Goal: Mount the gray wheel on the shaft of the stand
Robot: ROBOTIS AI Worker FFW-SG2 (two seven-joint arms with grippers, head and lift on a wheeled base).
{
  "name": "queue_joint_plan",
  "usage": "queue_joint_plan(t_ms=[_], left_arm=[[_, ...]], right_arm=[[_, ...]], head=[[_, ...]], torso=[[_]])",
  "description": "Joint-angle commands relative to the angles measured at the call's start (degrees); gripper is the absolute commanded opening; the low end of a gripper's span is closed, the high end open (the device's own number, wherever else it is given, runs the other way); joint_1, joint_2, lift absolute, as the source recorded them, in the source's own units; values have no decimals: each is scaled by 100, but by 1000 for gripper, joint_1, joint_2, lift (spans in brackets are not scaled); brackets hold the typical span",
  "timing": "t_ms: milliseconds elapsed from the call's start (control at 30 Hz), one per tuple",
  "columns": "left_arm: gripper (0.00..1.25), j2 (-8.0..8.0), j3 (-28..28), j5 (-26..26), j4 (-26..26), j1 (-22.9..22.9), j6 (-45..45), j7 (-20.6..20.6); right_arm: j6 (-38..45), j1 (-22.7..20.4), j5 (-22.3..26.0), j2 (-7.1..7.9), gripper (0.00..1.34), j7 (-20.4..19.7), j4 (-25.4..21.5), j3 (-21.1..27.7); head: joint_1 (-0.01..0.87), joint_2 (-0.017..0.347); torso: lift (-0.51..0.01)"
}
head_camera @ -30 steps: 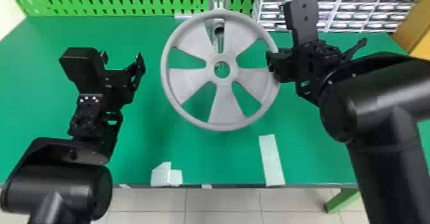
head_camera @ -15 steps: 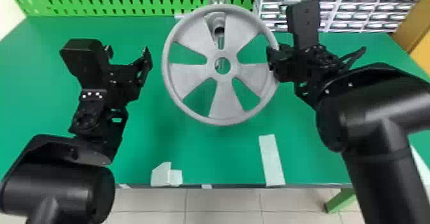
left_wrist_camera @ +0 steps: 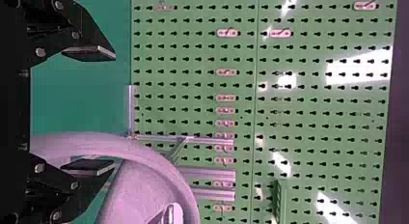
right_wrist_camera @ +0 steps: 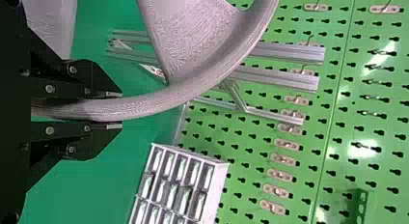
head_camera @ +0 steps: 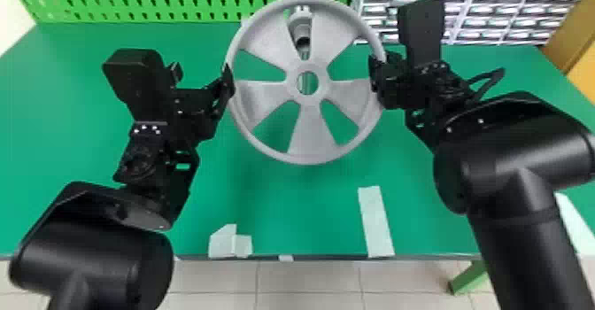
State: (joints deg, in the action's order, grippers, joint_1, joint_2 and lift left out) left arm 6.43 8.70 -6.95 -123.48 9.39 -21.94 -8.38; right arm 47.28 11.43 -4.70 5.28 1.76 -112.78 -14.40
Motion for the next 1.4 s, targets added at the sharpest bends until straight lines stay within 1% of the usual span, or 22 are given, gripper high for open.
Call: queue_joint_plan(t_ms=[0, 200, 300, 467, 700, 900, 1200, 1367], left_arm=[[787, 60, 88, -114, 8, -78, -82, 3], [785, 192, 185, -263, 175, -245, -108, 3], [785, 227, 255, -334, 298, -315, -73, 3], [785, 227, 343, -378, 562, -447, 111, 11], [784, 227, 457, -342, 1001, -605, 454, 3], [785, 227, 457, -325, 1230, -702, 648, 3], [785, 227, 361, -123, 1458, -790, 885, 3], [778, 227, 343, -61, 1564, -851, 955, 3]], right_arm=[[-184, 8, -49, -18, 158, 0, 89, -11], [-333, 0, -84, -36, 158, 0, 204, -63], [-386, 8, -101, -36, 158, 0, 239, -81], [-694, -44, -110, -36, 158, 0, 327, -107], [-1045, -132, -242, -27, 158, 0, 388, -125], [-1230, -194, -286, -27, 158, 0, 397, -72], [-1643, -308, -312, -18, 158, 0, 423, 7], [-1705, -334, -303, -1, 158, 0, 423, 7]], head=[[865, 52], [865, 52], [865, 52], [865, 52], [865, 52], [865, 52], [865, 52], [865, 52]], torso=[[-101], [-101], [-101], [-101], [-101], [-101], [-101], [-101]])
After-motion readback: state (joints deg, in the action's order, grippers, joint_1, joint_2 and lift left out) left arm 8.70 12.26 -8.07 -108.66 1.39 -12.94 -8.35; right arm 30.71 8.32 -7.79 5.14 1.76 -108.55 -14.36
